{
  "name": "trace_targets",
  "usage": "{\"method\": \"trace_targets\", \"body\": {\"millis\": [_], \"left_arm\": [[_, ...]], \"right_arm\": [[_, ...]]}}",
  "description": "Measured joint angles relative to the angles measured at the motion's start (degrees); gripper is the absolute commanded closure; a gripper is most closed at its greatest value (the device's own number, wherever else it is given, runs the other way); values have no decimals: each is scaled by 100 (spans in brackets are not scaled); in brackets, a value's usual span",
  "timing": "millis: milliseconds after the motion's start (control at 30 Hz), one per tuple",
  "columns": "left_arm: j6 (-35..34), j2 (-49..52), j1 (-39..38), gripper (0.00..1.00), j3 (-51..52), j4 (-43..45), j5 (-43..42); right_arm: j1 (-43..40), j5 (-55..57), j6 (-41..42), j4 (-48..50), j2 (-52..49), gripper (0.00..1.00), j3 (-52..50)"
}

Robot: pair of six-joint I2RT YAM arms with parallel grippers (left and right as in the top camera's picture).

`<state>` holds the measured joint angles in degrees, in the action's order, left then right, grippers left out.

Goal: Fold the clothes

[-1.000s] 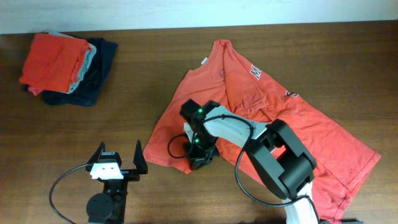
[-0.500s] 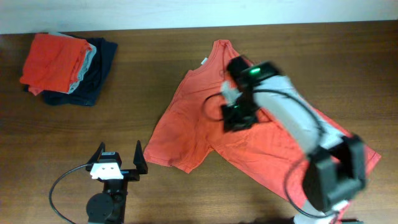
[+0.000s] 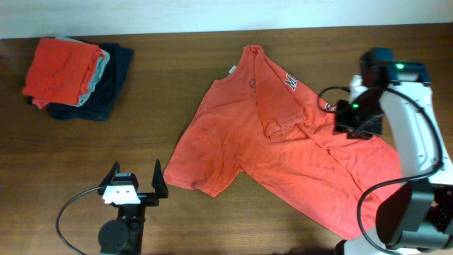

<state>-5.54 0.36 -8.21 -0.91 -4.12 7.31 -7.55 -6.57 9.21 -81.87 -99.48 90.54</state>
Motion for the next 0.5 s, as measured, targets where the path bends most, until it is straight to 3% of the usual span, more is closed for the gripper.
{"method": "trace_targets", "body": {"millis": [500], "left_arm": [[0,0,2,1,0,0,0]], "right_arm": [[-938,400,-28,258,0,60,-162]]}}
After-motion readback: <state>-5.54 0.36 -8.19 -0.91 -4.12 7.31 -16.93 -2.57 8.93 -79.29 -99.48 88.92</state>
